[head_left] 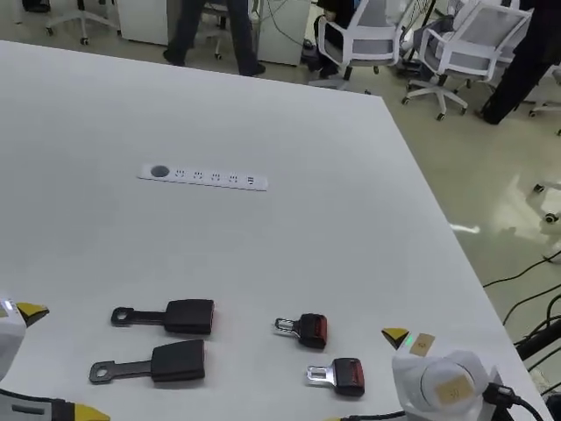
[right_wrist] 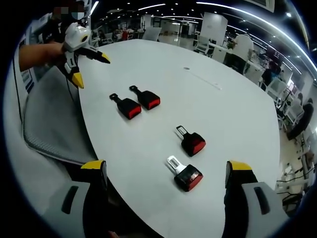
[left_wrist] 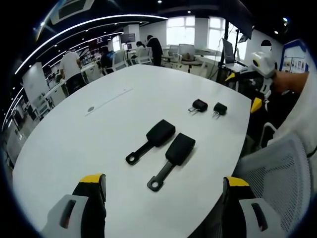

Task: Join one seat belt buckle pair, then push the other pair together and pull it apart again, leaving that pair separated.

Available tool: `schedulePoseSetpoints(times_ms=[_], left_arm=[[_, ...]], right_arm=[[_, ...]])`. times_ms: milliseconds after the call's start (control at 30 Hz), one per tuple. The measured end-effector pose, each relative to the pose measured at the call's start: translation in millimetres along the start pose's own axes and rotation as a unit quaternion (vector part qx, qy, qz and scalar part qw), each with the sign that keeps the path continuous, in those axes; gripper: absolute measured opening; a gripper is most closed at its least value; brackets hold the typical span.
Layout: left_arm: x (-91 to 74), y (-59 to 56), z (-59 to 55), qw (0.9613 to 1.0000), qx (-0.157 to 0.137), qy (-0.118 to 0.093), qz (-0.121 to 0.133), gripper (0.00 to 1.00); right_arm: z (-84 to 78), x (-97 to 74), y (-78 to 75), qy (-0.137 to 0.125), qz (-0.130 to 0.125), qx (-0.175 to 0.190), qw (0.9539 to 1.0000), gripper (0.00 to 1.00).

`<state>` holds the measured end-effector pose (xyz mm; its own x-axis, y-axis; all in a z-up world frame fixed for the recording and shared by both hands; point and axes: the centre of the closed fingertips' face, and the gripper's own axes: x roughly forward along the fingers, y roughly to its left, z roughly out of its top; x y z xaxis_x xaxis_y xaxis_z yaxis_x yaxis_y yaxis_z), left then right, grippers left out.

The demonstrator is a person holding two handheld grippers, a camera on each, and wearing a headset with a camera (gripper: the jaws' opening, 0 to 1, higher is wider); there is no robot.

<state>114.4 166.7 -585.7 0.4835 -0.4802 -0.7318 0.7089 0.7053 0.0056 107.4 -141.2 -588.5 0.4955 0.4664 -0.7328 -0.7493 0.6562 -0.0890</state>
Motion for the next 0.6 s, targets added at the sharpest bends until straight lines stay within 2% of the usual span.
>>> schedulePoseSetpoints(times_ms=[67, 267, 333, 600], left_arm=[[-1.0, -2.6, 1.0, 1.0000, 0.000, 0.002, 0.000, 1.00], [0.8, 3.4, -9.5, 1.0000, -0.003, 0.007, 0.001, 1.00], [-0.8, -1.7, -6.9, 1.0000, -0.003, 0.010, 0.000, 1.00], [2.6, -3.0, -7.8, 0.9999, -0.001, 0.013, -0.007, 0.99]], right_arm=[[-1.6, 0.8, 1.2, 0.003, 0.004, -0.002, 1.0000, 0.99], [-8.0, 6.0, -1.7, 0.009, 0.007, 0.000, 0.9999, 0.99], [-9.5, 7.5, -2.4, 0.011, 0.008, 0.001, 0.9999, 0.99], [-10.8, 9.5, -6.0, 0.019, 0.012, -0.001, 0.9998, 0.99]])
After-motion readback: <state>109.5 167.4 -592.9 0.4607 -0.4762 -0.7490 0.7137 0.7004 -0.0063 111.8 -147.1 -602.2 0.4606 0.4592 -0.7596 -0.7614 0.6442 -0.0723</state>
